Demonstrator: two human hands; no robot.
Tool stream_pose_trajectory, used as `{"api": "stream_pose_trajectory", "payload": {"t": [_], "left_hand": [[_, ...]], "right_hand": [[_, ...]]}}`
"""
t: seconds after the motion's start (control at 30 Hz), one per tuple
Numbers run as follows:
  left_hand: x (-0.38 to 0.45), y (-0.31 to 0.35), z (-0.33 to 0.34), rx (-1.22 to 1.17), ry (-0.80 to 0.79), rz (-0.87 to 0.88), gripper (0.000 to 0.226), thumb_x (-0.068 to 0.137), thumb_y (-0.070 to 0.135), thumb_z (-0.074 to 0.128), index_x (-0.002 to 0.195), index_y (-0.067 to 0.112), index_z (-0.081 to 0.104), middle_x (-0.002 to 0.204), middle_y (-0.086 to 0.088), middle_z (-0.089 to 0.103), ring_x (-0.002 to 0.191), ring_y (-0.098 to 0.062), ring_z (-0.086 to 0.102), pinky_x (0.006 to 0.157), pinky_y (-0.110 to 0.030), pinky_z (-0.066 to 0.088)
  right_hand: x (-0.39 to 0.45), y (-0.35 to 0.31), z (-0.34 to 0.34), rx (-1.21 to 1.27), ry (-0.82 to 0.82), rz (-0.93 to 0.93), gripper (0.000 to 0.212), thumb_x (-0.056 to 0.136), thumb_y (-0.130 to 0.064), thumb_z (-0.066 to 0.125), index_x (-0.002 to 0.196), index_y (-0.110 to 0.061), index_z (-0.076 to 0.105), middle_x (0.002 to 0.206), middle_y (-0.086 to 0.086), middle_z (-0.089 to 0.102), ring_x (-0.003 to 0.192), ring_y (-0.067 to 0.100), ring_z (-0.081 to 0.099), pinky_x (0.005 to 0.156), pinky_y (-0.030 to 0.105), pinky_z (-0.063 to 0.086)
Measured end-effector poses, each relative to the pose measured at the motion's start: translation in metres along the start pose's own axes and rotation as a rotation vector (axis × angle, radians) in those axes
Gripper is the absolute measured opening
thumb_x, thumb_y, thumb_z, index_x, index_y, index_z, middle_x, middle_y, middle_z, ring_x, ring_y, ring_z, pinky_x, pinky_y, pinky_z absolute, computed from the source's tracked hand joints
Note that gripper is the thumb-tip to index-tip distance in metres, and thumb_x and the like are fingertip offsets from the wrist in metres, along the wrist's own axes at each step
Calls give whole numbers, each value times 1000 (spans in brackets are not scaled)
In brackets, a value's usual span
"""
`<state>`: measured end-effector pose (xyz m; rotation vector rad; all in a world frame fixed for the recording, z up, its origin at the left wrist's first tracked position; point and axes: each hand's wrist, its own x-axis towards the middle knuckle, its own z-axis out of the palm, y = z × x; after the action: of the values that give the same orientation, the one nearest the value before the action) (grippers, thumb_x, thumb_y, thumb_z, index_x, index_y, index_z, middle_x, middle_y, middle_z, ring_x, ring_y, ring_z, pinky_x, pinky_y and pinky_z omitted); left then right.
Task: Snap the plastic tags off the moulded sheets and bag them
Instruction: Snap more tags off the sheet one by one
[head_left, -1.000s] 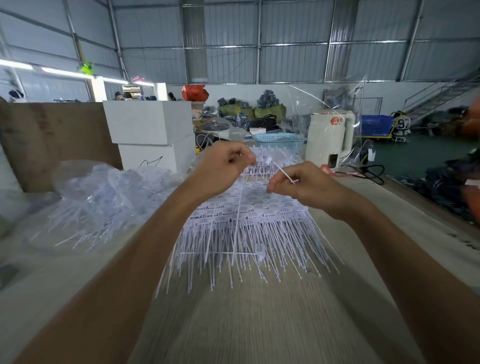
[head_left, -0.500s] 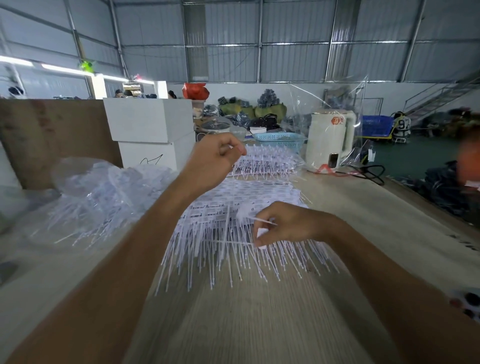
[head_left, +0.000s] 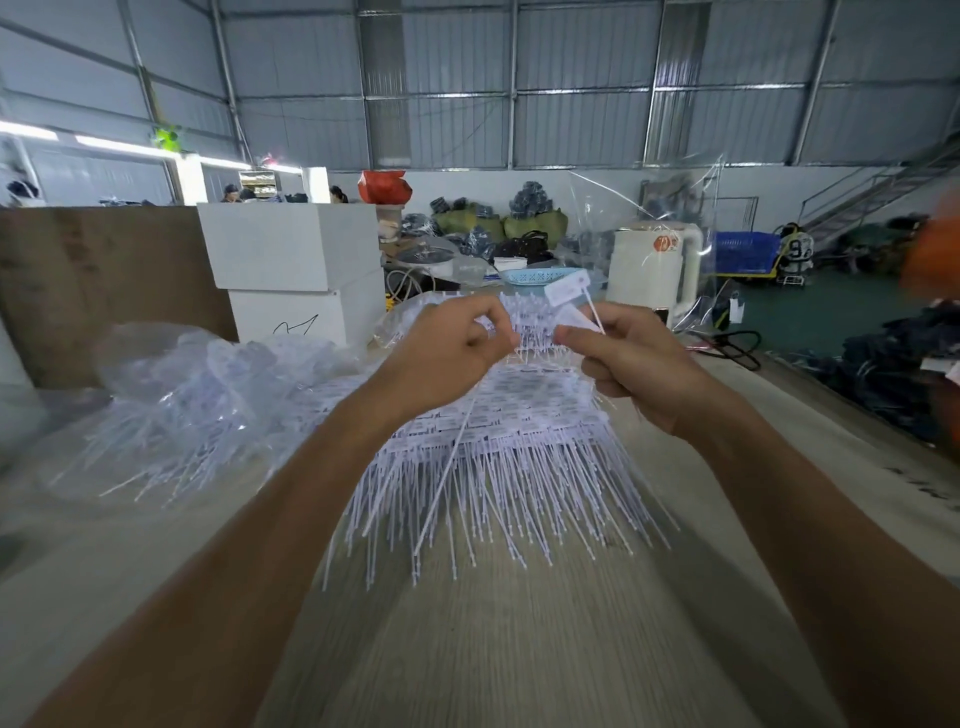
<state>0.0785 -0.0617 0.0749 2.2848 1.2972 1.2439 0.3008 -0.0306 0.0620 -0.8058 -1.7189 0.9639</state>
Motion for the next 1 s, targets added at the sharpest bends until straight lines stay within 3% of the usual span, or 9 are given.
{"api": "stream_pose_trajectory", "payload": {"t": [0.17, 0.27, 0.4, 0.53, 0.63, 0.73, 0.83, 0.9, 1.0], "left_hand": [[2, 1, 1, 88, 3, 37, 10, 101, 29, 58, 98, 23, 65, 50, 5, 51, 45, -10, 41, 50, -26, 36], [3, 1, 0, 95, -41, 32, 16, 103, 21, 53, 108, 24, 68, 91, -10, 68, 78, -18, 62, 75, -35, 51], [2, 3, -10, -11, -85, 50, 27, 100, 6, 56, 116, 25, 67, 90, -2, 63, 77, 2, 56, 72, -9, 46], [1, 5, -12, -75, -66, 62, 28, 96, 1, 63, 120, 14, 66, 92, -8, 71, 87, -8, 65, 78, -19, 50], [0, 7, -12, -136, -61, 52, 30, 90, 0, 71, 119, 7, 66, 95, -8, 75, 94, -15, 70, 85, -23, 56], [-1, 7, -13, -129, -50, 64, 28, 85, 2, 77, 112, 4, 71, 97, -9, 74, 91, -14, 71, 82, -20, 56], [0, 6, -14, -86, -42, 59, 18, 83, 5, 79, 100, 1, 76, 94, -11, 74, 86, -17, 70, 80, -24, 57], [-1, 3, -14, -80, -44, 53, 13, 83, 6, 79, 93, 0, 76, 92, -12, 74, 87, -25, 69, 81, -32, 58], [-1, -1, -14, -97, -28, 51, 9, 88, 6, 75, 93, 0, 71, 92, -14, 72, 89, -29, 67, 81, -31, 56]], "right_hand": [[-4, -8, 7, 138, 65, -33, 29, 101, -29, 60, 79, -10, 65, 56, -5, 28, 48, 9, 20, 43, 21, 21], [-2, -13, 11, 150, 157, 1, 40, 105, -41, 49, 74, -17, 55, 60, -3, 48, 50, 8, 39, 46, 19, 36], [-3, -14, 14, 250, 200, 34, 36, 106, -44, 43, 89, -14, 50, 76, 12, 72, 63, 24, 68, 57, 36, 59], [-1, -7, 17, 165, 231, 6, 28, 108, -43, 39, 102, -18, 50, 60, 2, 58, 45, 14, 44, 43, 26, 41], [2, -2, 17, 68, 266, -27, 26, 107, -44, 41, 105, -22, 54, 56, -9, 38, 47, 7, 28, 42, 23, 25], [4, 1, 19, -87, 294, -31, 10, 103, -36, 55, 106, -27, 55, 69, -10, 49, 55, 3, 41, 47, 20, 33], [6, 3, 21, -81, 258, 29, 16, 102, -24, 56, 117, -22, 49, 80, -6, 54, 63, 4, 49, 54, 23, 37], [5, 3, 21, -100, 216, 63, 24, 104, -20, 51, 124, -8, 46, 72, -4, 53, 59, 7, 44, 54, 26, 34], [4, 3, 23, -85, 200, 33, 33, 108, -20, 45, 111, 9, 60, 60, -8, 57, 49, 3, 41, 51, 21, 32]]}}
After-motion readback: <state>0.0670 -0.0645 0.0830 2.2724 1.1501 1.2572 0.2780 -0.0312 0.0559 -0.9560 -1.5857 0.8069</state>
